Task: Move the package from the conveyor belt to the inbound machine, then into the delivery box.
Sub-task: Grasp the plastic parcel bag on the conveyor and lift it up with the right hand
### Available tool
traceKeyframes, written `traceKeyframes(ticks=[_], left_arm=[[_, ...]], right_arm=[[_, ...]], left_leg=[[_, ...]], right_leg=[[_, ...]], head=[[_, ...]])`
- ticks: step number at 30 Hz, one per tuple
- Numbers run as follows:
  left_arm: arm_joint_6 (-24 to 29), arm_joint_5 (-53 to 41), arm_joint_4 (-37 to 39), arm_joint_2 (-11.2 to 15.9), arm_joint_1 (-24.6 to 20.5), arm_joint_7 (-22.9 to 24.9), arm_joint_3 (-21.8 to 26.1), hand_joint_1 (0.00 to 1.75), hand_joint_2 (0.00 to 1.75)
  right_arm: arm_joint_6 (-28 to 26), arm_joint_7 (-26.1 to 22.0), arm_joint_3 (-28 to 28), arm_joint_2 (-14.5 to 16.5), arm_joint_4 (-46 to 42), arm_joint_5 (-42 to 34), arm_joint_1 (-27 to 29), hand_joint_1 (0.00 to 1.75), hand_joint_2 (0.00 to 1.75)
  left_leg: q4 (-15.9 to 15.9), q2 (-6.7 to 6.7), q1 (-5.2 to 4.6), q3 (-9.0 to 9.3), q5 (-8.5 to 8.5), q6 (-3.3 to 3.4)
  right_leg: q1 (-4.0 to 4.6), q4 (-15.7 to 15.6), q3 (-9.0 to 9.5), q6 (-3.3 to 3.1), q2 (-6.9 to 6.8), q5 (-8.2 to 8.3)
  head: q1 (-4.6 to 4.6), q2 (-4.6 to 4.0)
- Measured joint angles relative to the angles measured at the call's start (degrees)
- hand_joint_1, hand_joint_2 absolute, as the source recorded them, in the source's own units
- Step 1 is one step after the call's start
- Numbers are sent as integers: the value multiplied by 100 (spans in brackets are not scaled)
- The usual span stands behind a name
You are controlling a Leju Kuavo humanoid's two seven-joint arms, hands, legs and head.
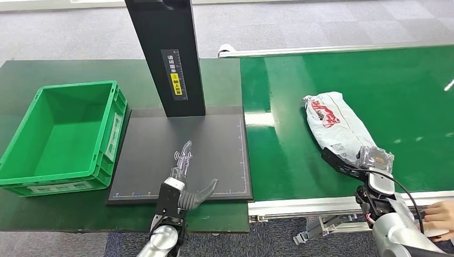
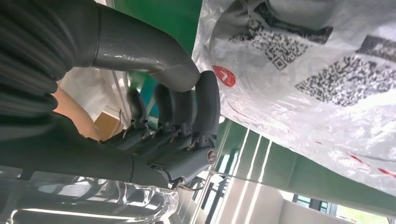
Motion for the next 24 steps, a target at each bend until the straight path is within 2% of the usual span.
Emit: traceKeyframes(ticks=[2, 3, 6, 7, 24], left_arm=[[-17, 0, 4, -2, -1, 0, -19, 0, 175], [-23, -1, 7, -3, -3, 0, -25, 0, 175], [-31, -2, 27, -9, -13, 0, -36, 0, 175], [-34, -2, 35, -11, -17, 0, -37, 0, 175], [-57, -39, 97, -16, -64, 0, -39, 0, 175]], right_arm=[[-32, -16, -18, 15, 0, 3, 0, 175, 175], [-45, -26, -30, 22, 0, 6, 0, 151, 175], [-78, -54, -52, 33, 0, 19, -6, 20, 175], [-90, -57, -57, 34, 0, 25, -10, 0, 175], [-250, -86, -81, 80, 0, 160, -41, 0, 175]], left_leg=[[0, 0, 0, 0, 0, 0], [0, 0, 0, 0, 0, 0], [0, 0, 0, 0, 0, 0], [0, 0, 0, 0, 0, 0], [0, 0, 0, 0, 0, 0]], right_leg=[[0, 0, 0, 0, 0, 0], [0, 0, 0, 0, 0, 0], [1, 0, 0, 0, 0, 0], [1, 0, 0, 0, 0, 0], [1, 1, 1, 0, 0, 0]], head=[[-1, 1], [-1, 1], [-1, 0], [-1, -1], [-1, 0]])
